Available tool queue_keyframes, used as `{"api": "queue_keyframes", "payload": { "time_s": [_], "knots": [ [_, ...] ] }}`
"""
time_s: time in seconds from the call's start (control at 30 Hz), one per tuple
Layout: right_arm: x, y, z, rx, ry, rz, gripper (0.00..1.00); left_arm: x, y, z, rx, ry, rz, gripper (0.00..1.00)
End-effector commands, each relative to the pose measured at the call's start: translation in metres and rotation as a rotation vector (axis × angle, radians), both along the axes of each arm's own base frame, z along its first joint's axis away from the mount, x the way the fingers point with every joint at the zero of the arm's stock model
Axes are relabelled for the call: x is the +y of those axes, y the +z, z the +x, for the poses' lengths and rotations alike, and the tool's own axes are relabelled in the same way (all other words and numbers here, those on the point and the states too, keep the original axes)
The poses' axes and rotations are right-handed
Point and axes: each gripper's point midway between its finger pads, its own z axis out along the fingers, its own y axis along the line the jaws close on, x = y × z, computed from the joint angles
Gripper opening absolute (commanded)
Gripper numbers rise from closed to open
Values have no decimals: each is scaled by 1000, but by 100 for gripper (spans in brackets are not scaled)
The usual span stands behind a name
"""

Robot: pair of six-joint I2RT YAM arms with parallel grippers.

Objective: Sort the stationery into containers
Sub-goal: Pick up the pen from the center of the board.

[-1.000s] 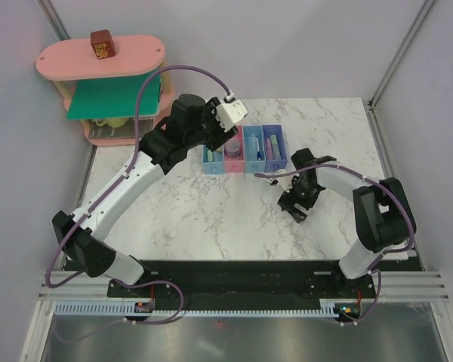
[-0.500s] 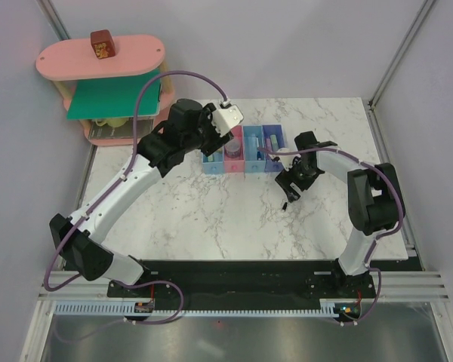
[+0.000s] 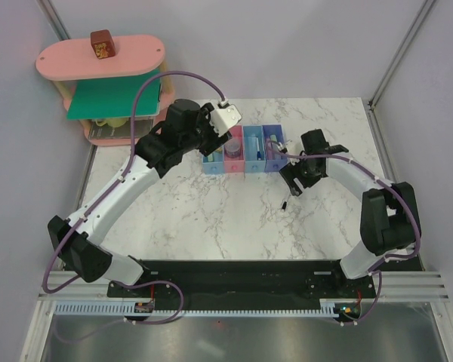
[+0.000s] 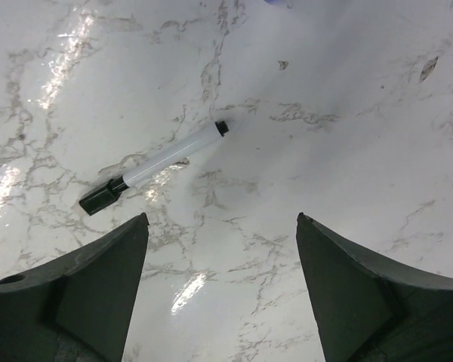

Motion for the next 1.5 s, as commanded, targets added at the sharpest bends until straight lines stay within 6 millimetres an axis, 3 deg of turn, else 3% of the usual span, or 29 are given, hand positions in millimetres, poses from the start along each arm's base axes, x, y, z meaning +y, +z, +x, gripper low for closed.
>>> {"api": "queue_keyframes", "payload": {
  "time_s": [0.0,0.23,0.6,0.7,0.8,0.83,0.9,0.97,1.13,1.27,1.4,1.47],
  "knots": [
    [26,18,-11,48,-5,100,87,5,16,-7,-51,-17,-14,65],
    [54,-12,-33,146,15,95,85,13,16,-11,-67,-13,14,65],
    [41,-55,-55,241,5,22,77,17,23,-15,-86,-18,18,66],
    [40,-58,-55,247,12,17,68,17,22,-15,-78,-14,13,66],
    [37,-67,-57,269,16,-5,44,19,22,-17,-73,-8,5,66],
    [37,-68,-57,272,18,-9,27,19,22,-18,-74,-8,4,66],
    [36,-72,-59,283,19,-15,7,22,19,-19,-70,-5,7,66],
    [35,-71,-58,280,16,-18,0,25,16,-20,-65,-1,14,66],
    [36,-34,-55,225,41,-3,0,34,14,-24,-64,10,18,66],
    [44,19,-54,153,107,59,0,40,10,-27,-59,17,18,67],
    [66,73,-45,71,160,181,0,47,6,-29,-46,31,8,67],
    [80,89,-38,50,171,249,0,52,-1,-31,-25,39,7,67]
  ]
}}
